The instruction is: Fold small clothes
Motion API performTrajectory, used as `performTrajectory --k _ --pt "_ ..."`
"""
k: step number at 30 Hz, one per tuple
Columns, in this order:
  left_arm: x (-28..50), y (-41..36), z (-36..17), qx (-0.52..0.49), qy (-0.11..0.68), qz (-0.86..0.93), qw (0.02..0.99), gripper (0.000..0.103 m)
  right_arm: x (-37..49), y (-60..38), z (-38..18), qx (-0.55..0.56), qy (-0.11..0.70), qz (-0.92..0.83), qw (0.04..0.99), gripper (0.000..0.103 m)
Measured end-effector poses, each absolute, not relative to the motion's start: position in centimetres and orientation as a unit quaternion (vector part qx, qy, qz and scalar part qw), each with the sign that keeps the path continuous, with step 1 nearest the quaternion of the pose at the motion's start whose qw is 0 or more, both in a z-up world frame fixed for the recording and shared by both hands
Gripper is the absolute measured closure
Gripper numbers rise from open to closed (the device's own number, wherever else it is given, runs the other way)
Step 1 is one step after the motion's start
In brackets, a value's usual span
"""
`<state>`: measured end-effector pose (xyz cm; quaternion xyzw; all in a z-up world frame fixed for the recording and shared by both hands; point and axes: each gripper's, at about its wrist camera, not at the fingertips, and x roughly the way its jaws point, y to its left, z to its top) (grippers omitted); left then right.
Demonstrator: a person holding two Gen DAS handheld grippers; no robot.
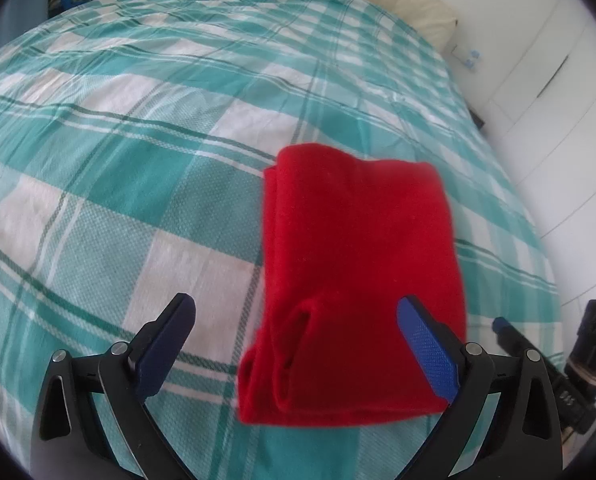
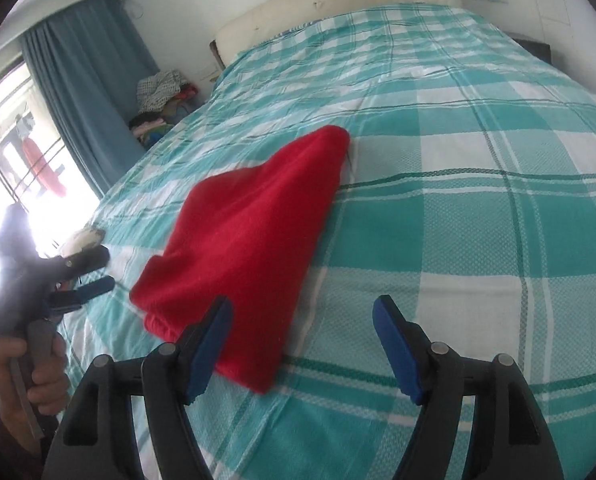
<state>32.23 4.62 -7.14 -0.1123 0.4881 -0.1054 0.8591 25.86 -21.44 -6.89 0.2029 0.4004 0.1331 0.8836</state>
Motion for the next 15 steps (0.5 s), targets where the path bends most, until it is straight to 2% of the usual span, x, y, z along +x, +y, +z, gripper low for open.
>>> performTrajectory --k 6,10,11,12,13,14,15 --pt "35.5 4.7 -10.0 -0.078 0.516 -0.084 0.849 0.002 32.5 -20.5 -8.8 0.266 0.423 0.171 0.849 0.031" --pt "35.5 4.8 -10.7 -0.096 0.521 -0.116 0.840 0.003 35.7 -17.8 -10.7 0.258 0.453 0.184 0.834 0.032" --pt "35.4 4.6 -10.8 -0.094 0.521 -0.119 0.840 0.012 36.0 -16.9 -10.8 0.232 0.457 0.174 0.841 0.040" --pt "35.2 4.3 -11.0 -0.091 0.520 -0.126 0.840 0.035 36.0 -15.9 -10.6 0.196 0.458 0.161 0.852 0.051" --pt "35.1 4.0 -11.0 -0.094 0.519 -0.142 0.837 0.049 35.8 -14.9 -10.3 0.157 0.455 0.147 0.864 0.056" --pt "34.9 3.8 -11.0 -0.106 0.520 -0.161 0.832 0.077 35.4 -14.0 -9.8 0.120 0.446 0.137 0.876 0.067" --pt "34.7 3.6 -10.7 -0.106 0.516 -0.156 0.835 0.080 34.9 -13.2 -9.2 0.087 0.435 0.130 0.887 0.071"
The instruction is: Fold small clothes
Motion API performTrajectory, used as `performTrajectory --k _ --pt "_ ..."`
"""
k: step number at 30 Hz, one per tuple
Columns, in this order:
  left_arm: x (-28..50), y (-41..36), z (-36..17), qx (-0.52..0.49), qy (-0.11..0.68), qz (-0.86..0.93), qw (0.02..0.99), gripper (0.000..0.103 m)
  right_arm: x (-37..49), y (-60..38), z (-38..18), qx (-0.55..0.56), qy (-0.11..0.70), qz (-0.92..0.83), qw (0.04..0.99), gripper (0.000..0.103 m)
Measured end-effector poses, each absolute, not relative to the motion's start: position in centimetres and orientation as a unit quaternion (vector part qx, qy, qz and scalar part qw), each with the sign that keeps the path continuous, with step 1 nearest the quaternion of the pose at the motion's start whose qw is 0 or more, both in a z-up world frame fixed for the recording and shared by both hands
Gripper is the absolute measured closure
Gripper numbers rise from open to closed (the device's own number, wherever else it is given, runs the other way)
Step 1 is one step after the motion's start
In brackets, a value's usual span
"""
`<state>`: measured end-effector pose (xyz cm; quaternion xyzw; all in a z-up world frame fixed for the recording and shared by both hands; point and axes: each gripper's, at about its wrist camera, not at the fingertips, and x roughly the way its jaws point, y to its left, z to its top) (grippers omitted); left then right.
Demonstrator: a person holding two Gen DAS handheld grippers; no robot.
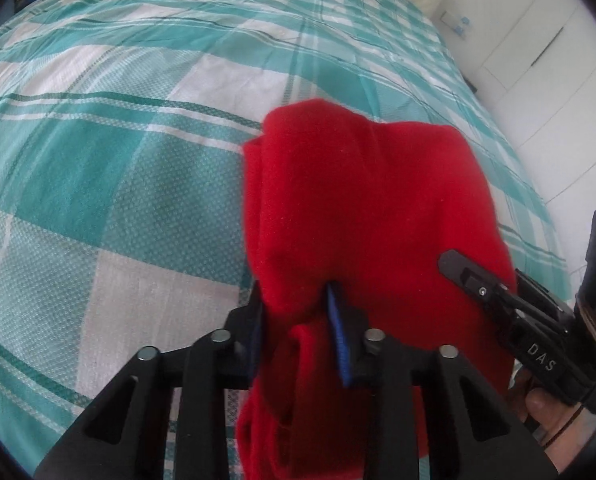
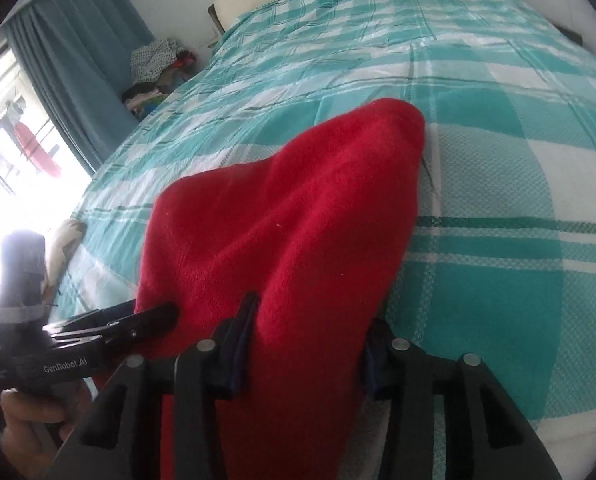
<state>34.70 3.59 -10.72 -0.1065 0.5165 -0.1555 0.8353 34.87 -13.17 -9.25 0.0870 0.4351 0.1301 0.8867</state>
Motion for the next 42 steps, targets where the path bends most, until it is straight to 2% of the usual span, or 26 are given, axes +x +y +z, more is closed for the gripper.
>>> performTrajectory --k 4,10,13,16,17,18,20,22,24,26,30,37,42 --pt "33.4 3.2 -7.2 -0.088 0.481 -0.153 0.859 0.085 32.9 -10.9 -6.4 0.006 0.389 0.122 0.913 0.075" --pt "31.5 4.5 1.6 -0.089 0.404 -0.183 0.892 0.085 31.1 -10.8 1.2 -0.001 0.314 0.160 0.936 0.076" --pt "31.3 4.8 3.3 -0.089 0.396 -0.192 0.893 0.083 31.4 -11.3 3.6 0.019 0.299 0.174 0.938 0.076" --pt "31.6 4.2 0.7 -0.071 0.427 -0.178 0.884 0.065 32.5 -12.6 1.9 0.062 0.347 0.180 0.918 0.069" --pt "31.4 4.1 -0.8 -0.062 0.441 -0.166 0.880 0.051 32.7 -13.1 0.5 0.075 0.375 0.176 0.907 0.064" --pt "30.8 4.2 -2.2 -0.051 0.452 -0.152 0.877 0.047 32.7 -13.7 -1.2 0.083 0.404 0.166 0.896 0.054" --pt "29.0 4.6 -3.8 -0.022 0.454 -0.123 0.882 0.045 31.7 -15.1 -3.8 0.089 0.439 0.139 0.883 0.043" --pt "26.5 5.0 -4.0 0.005 0.437 -0.102 0.894 0.031 29.4 -16.3 -4.9 0.080 0.442 0.121 0.885 0.036" --pt "23.8 5.1 -3.2 0.033 0.404 -0.077 0.911 0.008 26.8 -17.4 -5.0 0.060 0.438 0.107 0.891 0.022" --pt "21.0 4.8 -1.8 0.058 0.363 -0.058 0.928 0.002 24.1 -17.6 -4.4 0.037 0.428 0.106 0.897 0.018" --pt "16.9 4.0 0.8 0.068 0.324 -0.032 0.943 0.000 18.7 -17.2 -2.2 0.004 0.407 0.096 0.908 0.006" --pt "10.9 3.9 1.8 0.039 0.327 0.002 0.944 0.000 12.2 -16.6 1.0 -0.016 0.385 0.073 0.920 0.002" --pt "8.3 3.1 1.3 0.084 0.364 0.025 0.927 0.000 9.2 -15.7 2.1 -0.013 0.381 0.080 0.921 0.002"
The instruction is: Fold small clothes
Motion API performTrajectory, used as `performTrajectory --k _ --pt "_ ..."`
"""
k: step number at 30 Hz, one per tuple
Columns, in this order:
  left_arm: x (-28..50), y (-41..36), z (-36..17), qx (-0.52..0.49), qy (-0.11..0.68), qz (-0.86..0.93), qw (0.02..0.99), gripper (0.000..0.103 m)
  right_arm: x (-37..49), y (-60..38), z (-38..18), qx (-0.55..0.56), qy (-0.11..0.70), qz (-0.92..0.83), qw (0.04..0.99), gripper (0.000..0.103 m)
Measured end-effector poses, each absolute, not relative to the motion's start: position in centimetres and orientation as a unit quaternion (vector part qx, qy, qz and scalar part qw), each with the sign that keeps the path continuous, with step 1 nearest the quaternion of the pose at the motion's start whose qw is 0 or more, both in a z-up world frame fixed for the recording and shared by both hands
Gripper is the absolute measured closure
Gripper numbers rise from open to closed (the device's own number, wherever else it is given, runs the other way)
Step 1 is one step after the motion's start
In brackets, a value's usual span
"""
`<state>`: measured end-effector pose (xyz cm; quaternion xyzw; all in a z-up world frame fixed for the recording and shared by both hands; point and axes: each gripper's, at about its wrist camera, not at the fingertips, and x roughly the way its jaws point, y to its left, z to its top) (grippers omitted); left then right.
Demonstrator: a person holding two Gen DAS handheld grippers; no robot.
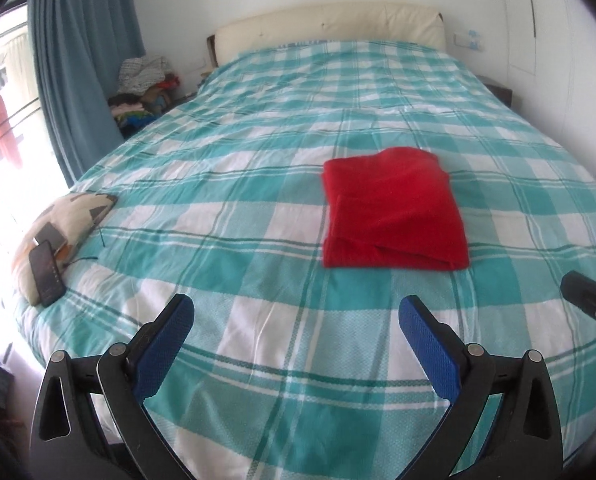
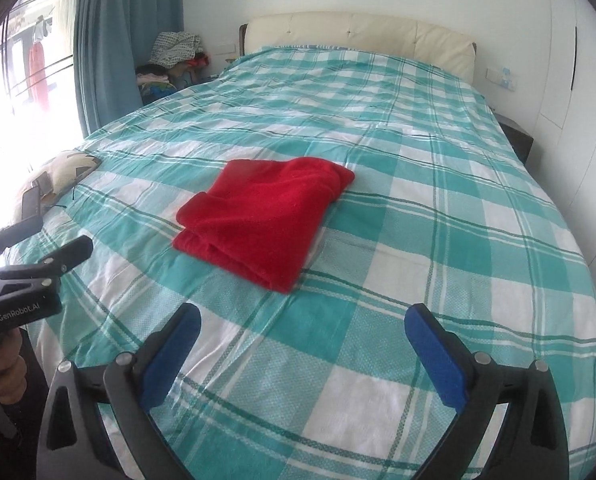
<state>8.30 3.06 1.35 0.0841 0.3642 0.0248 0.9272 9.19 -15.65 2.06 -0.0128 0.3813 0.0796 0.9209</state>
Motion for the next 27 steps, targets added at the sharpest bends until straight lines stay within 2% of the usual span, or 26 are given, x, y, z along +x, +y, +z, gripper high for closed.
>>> performTrajectory --k 7,27 --pt "6.9 2.7 1.8 0.074 0.370 0.021 0.926 0.000 7.3 -15.0 3.3 -0.006 0.378 0.064 0.923 0.002" --pt "6.4 2.4 1.8 0.044 0.377 0.012 0.925 0.000 6.4 -14.5 2.2 -0.031 0.393 0.046 0.918 0.002"
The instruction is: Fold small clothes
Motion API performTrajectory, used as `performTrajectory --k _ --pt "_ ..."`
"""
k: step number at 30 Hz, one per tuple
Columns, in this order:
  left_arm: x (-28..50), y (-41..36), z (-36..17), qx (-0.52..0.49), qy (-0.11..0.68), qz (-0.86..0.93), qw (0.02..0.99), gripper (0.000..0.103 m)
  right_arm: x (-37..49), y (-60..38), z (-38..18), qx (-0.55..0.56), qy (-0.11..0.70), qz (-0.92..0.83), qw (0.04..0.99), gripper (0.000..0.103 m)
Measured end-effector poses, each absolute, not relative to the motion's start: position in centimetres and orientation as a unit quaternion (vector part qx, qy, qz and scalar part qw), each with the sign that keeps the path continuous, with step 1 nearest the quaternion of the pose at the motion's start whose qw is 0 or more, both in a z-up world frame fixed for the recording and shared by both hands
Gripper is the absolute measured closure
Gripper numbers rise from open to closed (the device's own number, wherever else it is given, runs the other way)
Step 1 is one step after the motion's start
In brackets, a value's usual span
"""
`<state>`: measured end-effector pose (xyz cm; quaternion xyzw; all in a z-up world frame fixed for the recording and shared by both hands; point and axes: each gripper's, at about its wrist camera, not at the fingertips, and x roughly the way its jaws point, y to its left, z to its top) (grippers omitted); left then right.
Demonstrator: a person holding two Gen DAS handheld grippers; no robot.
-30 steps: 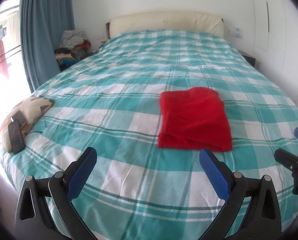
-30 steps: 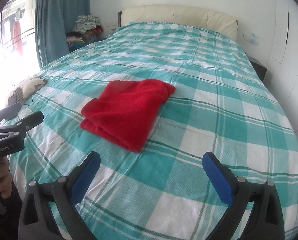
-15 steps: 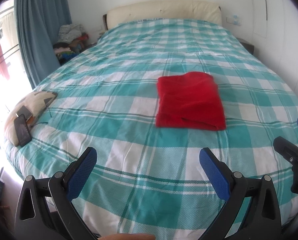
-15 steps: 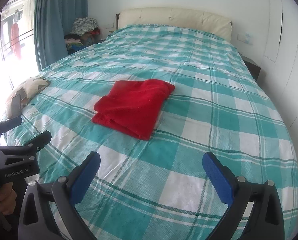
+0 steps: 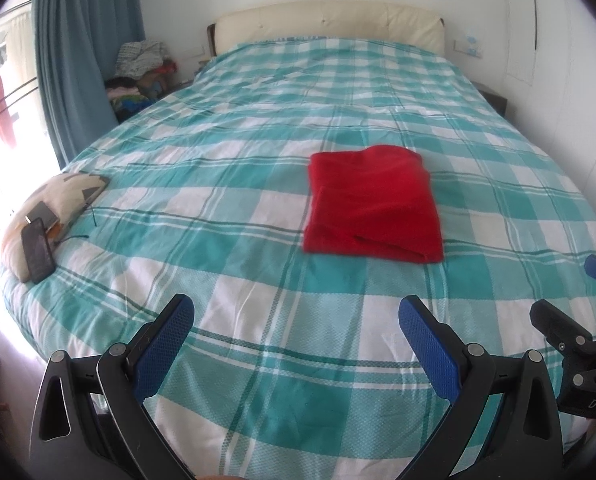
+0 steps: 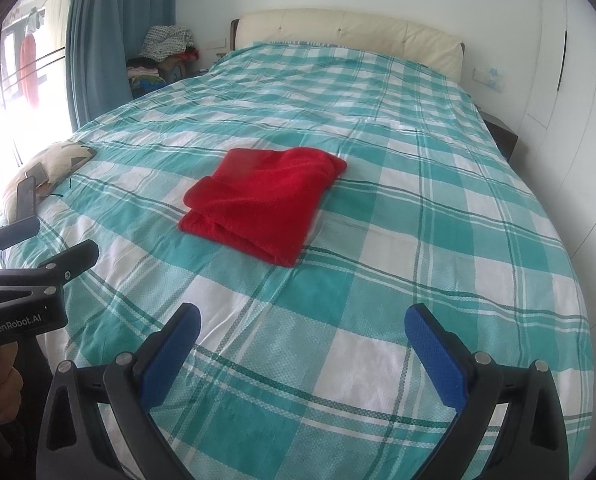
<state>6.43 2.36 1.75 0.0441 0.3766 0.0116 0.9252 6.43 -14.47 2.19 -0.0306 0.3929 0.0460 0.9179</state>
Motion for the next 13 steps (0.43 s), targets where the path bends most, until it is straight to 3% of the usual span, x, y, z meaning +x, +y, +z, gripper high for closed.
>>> performTrajectory --k 13 --pt "6.46 2.68 1.56 0.048 0.378 0.020 0.924 0.000 6.31 -14.06 2.32 -0.029 0.393 0.049 0.918 0.002"
